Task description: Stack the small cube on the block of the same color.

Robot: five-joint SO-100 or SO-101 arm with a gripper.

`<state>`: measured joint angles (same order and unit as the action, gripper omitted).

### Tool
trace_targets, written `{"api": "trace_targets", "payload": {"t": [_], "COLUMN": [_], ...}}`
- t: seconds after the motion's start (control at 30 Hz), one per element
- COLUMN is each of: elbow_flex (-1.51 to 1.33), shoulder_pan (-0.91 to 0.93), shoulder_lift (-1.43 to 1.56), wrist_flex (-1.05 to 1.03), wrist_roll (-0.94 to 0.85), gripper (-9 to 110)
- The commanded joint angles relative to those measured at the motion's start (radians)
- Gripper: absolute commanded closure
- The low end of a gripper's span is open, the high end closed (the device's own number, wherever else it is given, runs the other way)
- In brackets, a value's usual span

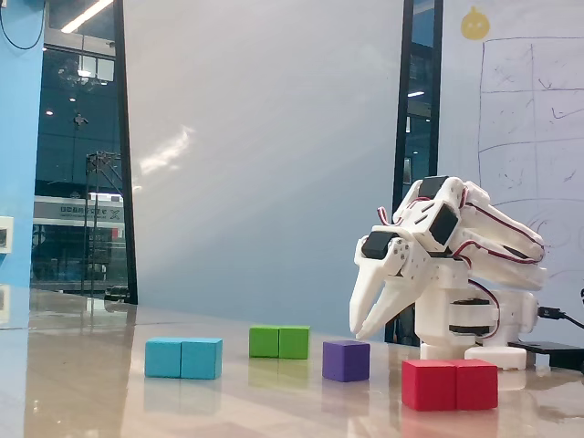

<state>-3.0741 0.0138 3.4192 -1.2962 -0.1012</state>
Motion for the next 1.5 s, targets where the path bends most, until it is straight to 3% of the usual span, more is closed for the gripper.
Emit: {"api": "trace_targets", "payload": {"t": [0.0, 1.0, 1.47], "elbow_flex": [0.028, 0.028, 0.249], "shoulder_pan": [0.006, 0.009, 0.012], "shoulder_lift": [0.029, 0.029, -0.107], "wrist_flex": [-0.003, 0.000, 0.012], "wrist_roll": [-0.002, -0.005, -0.008], "gripper": [101, 101, 101]}}
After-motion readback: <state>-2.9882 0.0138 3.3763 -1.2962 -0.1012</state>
